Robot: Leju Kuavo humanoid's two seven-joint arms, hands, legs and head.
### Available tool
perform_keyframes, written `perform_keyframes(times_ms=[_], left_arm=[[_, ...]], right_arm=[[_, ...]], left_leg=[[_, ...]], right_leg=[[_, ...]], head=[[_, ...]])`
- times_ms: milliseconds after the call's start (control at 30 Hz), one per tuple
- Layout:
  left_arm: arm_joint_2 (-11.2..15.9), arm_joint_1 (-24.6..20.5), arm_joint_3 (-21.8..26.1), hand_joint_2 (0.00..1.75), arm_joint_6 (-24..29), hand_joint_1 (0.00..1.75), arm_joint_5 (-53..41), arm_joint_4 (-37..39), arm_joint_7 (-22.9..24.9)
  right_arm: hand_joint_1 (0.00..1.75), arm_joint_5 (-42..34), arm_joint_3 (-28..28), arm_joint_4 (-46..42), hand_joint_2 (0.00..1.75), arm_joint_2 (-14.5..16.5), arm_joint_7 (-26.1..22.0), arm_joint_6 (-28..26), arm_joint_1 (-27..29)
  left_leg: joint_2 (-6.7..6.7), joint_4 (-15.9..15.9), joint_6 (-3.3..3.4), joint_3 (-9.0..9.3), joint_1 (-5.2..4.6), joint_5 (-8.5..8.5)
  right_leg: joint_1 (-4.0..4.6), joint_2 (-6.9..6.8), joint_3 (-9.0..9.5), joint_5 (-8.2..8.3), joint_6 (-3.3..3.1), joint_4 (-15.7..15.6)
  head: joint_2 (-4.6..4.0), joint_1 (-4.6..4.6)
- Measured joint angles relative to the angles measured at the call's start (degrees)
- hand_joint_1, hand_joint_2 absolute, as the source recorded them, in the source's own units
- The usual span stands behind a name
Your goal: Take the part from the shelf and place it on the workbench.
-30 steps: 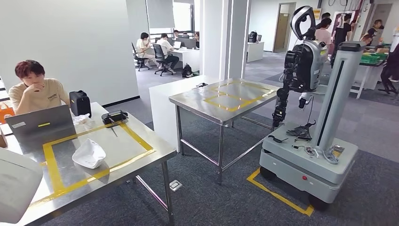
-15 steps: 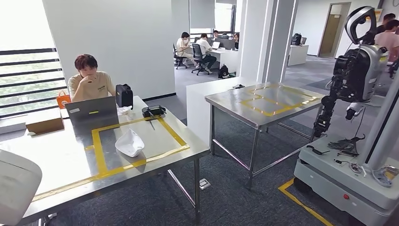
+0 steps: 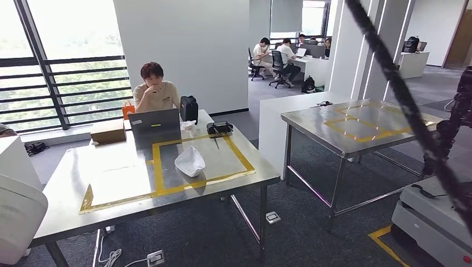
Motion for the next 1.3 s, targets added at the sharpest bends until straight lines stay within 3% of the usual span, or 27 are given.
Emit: perform_keyframes(times_ms=[33,100,133,167,233,300,333,367,400,467,533,600,667,700,767,833,867,900,967,1033,1167,1233,1300], left_arm=[[0.0,-0.1,0.0,1.75,0.0,1.75,0.0,0.0,0.0],[0.0,-0.1,0.0,1.75,0.0,1.75,0.0,0.0,0.0],[0.0,-0.1,0.0,1.75,0.0,1.75,0.0,0.0,-0.1],[0.0,-0.2,0.0,1.75,0.0,1.75,0.0,0.0,-0.1],[-0.3,-0.4,-0.1,1.75,0.1,1.75,0.0,0.0,-0.1],[-0.6,-0.4,-0.1,1.75,0.1,1.75,-0.2,0.0,-0.1],[-0.7,-0.4,-0.1,1.75,0.2,1.75,-0.3,0.0,-0.1],[-0.9,-0.3,-0.1,1.75,0.2,1.75,-0.6,0.0,-0.2],[-1.0,-0.3,-0.1,1.75,0.3,1.75,-0.8,0.0,-0.3],[-1.1,-0.4,-0.2,1.75,0.5,1.75,-1.0,-0.1,-0.4],[-1.2,-0.5,-0.2,1.75,0.7,1.75,-1.3,-0.3,-0.4],[-1.2,-0.5,-0.2,1.75,0.9,1.75,-1.7,-0.5,-0.5],[-1.3,-0.5,-0.2,1.75,1.1,1.75,-2.1,-0.6,-0.7],[-1.4,-0.5,-0.3,1.75,1.2,1.75,-2.3,-0.6,-0.8],[-1.7,-0.5,-0.3,1.75,1.4,1.75,-2.7,-0.6,-1.0],[-2.1,-0.4,-0.3,1.75,1.4,1.75,-2.9,-0.6,-1.0],[-2.3,-0.3,-0.3,1.75,1.5,1.75,-2.9,-0.6,-1.0],[-2.4,-0.3,-0.3,1.75,1.5,1.75,-3.0,-0.7,-1.1],[-2.6,-0.4,-0.3,1.75,1.5,1.75,-3.1,-0.8,-1.1],[-2.6,-0.5,-0.4,1.75,1.5,1.75,-3.2,-1.0,-1.2],[-2.7,-0.7,-0.6,1.75,1.5,1.75,-3.7,-1.1,-1.3],[-2.8,-0.9,-0.6,1.75,1.5,1.75,-3.7,-1.2,-1.3],[-3.0,-0.9,-0.7,1.75,1.5,1.75,-3.8,-1.2,-1.3]], right_arm=[[0.0,0.0,0.0,0.0,0.0,0.0,0.0,0.0,0.0],[0.0,0.0,-0.1,0.0,0.0,0.0,0.0,0.0,-0.1],[0.0,0.0,-0.1,0.0,0.0,0.0,0.0,0.0,-0.2],[0.0,0.0,-0.2,0.0,0.0,0.0,0.0,0.0,-0.2],[0.0,0.0,-0.3,0.0,0.0,0.0,0.0,0.0,-0.2],[0.0,0.0,-0.4,0.0,0.0,0.0,0.0,0.0,0.0],[0.0,0.0,-0.4,0.0,0.0,0.0,0.0,0.0,0.0],[0.0,0.0,-0.4,0.0,0.0,0.0,0.0,0.0,0.1],[0.0,0.1,-0.4,0.0,0.0,0.0,0.0,0.0,0.1],[0.0,0.0,-0.5,0.0,0.0,-0.1,0.0,0.0,0.0],[0.0,-0.5,-0.7,0.0,0.0,-0.1,0.0,0.0,-0.2],[0.0,-1.1,-1.1,0.0,0.0,-0.1,0.0,-0.2,-0.5],[0.0,-1.5,-1.3,0.0,0.0,-0.2,0.0,-0.3,-0.6],[0.0,-1.6,-1.4,0.0,0.0,-0.2,0.0,-0.3,-0.5],[0.0,-1.6,-1.6,0.0,0.0,-0.2,0.0,-0.3,-0.3],[0.0,-1.6,-2.0,0.0,0.0,-0.2,0.0,-0.3,-0.1],[0.0,-1.6,-2.1,0.0,0.0,-0.2,0.0,-0.3,0.0],[0.0,-1.6,-2.2,0.0,0.0,-0.2,0.0,-0.3,0.1],[0.0,-1.6,-2.3,0.0,0.0,-0.2,0.0,-0.3,0.1],[0.0,-1.6,-2.3,0.0,0.0,-0.2,0.0,-0.3,0.0],[0.0,-1.7,-2.4,0.0,0.0,-0.2,0.0,-0.3,0.1],[0.0,-1.7,-2.4,0.0,0.0,-0.2,0.0,-0.3,0.1],[0.0,-1.7,-2.4,0.0,0.0,-0.2,0.0,-0.3,0.1]], left_leg=[[0.29,-1.0,0.47,0.42,-0.23,0.03],[-1.17,-1.0,1.16,0.19,-0.21,0.47],[-1.86,-1.1,1.43,0.05,-0.04,0.73],[-2.47,-1.3,1.72,-0.09,0.18,0.98],[-3.66,-1.4,2.16,-0.46,0.52,1.42],[-5.14,-1.3,2.25,-1.03,0.65,1.74],[-5.96,-1.2,2.15,-1.3,0.72,1.88],[-6.78,-1.1,2.01,-1.51,0.82,2.0],[-7.52,-1.0,1.85,-1.65,0.95,2.11],[-8.66,-0.8,1.42,-1.81,1.1,2.27],[-9.46,-0.9,0.71,-1.97,1.09,2.49],[-10.03,-1.4,-0.23,-2.11,1.15,2.89],[-8.51,-0.8,-0.78,-2.66,1.17,2.46],[-7.11,1.0,-0.93,-3.52,1.12,1.25],[-4.68,7.9,-1.1,-6.38,1.01,-2.69],[-4.2,14.3,-1.22,-8.77,1.01,-5.2],[-4.18,14.8,-1.15,-8.67,1.0,-4.97],[-4.15,12.8,-1.02,-7.42,0.98,-3.72],[-3.63,5.0,-0.51,-2.96,0.74,-0.73],[-3.13,-0.5,0.21,-0.04,0.3,0.29],[-3.67,-1.6,1.54,0.54,0.37,0.25],[-3.85,-1.6,2.05,0.95,0.54,0.21],[-4.06,-1.6,2.3,0.98,0.54,0.07]], right_leg=[[0.13,-0.66,-0.01,-0.05,0.17,0.1],[0.22,-1.74,0.02,-0.08,0.56,0.2],[0.11,-1.1,-0.03,-0.34,0.94,0.5],[-0.05,0.44,-0.44,-1.13,1.38,1.5],[-0.59,4.52,-2.92,-4.43,2.24,7.1],[-1.03,6.09,-6.48,-7.63,2.66,14.5],[-1.18,6.21,-7.39,-7.89,2.76,16.4],[-1.32,6.31,-7.16,-7.01,2.8,15.9],[-1.45,6.55,-5.74,-5.24,2.79,13.2],[-1.64,7.6,-1.66,-1.81,2.73,5.0],[-1.63,8.23,0.21,-0.68,2.57,0.6],[-1.49,7.88,0.07,-0.46,1.99,0.2],[-1.54,7.38,0.14,0.2,1.06,-0.3],[-1.61,7.15,0.12,0.54,0.66,-0.5],[-1.47,6.78,-0.1,0.85,0.23,-0.6],[-1.23,6.32,-0.32,0.92,0.12,-0.6],[-1.13,6.09,-0.36,0.92,0.12,-0.5],[-1.06,5.88,-0.36,0.89,0.14,-0.4],[-0.91,5.53,-0.34,0.68,0.38,-0.2],[-0.76,5.23,-0.39,0.45,0.92,-0.1],[-0.82,5.25,-0.78,0.59,2.36,1.4],[-1.06,5.84,-2.91,-1.64,3.03,5.5],[-1.28,6.16,-6.91,-4.85,3.53,12.7]], head=[[0.0,0.0],[0.0,0.0],[0.0,0.01],[0.0,0.02],[0.0,0.04],[0.0,0.05],[0.0,0.05],[0.0,0.05],[0.0,0.06],[0.0,0.06],[0.0,0.06],[0.0,0.05],[0.0,-0.01],[0.0,-0.04],[0.0,-0.11],[0.0,-0.11],[0.0,-0.11],[0.0,-0.12],[0.0,-0.12],[0.0,-0.1],[0.0,-0.02],[0.0,0.01],[0.0,0.01]])
